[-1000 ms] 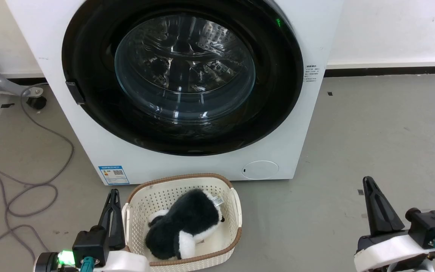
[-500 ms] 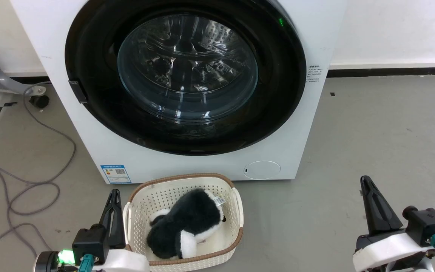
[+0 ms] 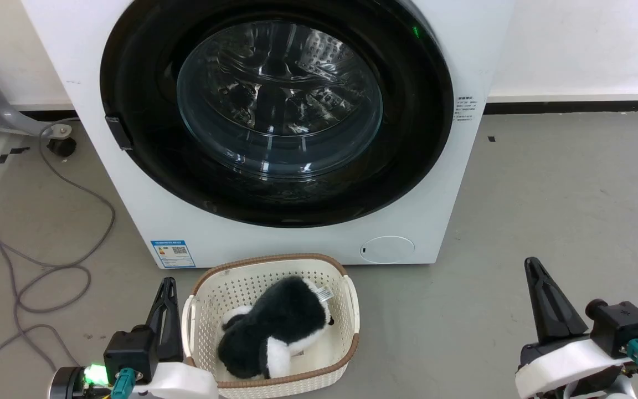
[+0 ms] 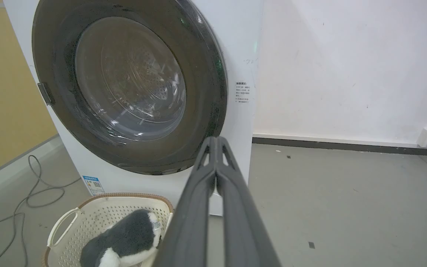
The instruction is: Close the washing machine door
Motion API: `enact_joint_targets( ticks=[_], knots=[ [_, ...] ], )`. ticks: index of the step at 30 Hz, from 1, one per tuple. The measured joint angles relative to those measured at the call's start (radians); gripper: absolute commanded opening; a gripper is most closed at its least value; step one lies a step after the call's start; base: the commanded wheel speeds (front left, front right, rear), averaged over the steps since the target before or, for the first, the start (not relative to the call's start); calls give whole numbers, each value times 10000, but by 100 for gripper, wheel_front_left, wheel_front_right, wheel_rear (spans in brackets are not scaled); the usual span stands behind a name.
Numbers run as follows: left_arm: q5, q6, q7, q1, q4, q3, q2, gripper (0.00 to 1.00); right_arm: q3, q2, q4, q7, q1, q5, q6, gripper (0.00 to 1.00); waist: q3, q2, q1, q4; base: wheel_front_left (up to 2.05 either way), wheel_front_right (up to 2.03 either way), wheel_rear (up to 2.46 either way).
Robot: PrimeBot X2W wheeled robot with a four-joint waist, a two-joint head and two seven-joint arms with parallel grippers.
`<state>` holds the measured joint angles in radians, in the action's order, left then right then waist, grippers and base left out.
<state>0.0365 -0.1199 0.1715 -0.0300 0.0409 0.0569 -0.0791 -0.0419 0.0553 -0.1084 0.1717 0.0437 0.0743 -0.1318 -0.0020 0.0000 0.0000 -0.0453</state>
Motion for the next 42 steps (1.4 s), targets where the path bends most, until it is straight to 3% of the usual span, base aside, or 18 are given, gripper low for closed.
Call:
enact_joint_targets(
  ticks=[42],
  knots=[
    [-171, 593, -849, 56, -182, -276, 117, 0, 203, 0, 527, -863, -140, -393, 2, 0, 10, 1, 1, 234, 0, 0, 0]
  ],
)
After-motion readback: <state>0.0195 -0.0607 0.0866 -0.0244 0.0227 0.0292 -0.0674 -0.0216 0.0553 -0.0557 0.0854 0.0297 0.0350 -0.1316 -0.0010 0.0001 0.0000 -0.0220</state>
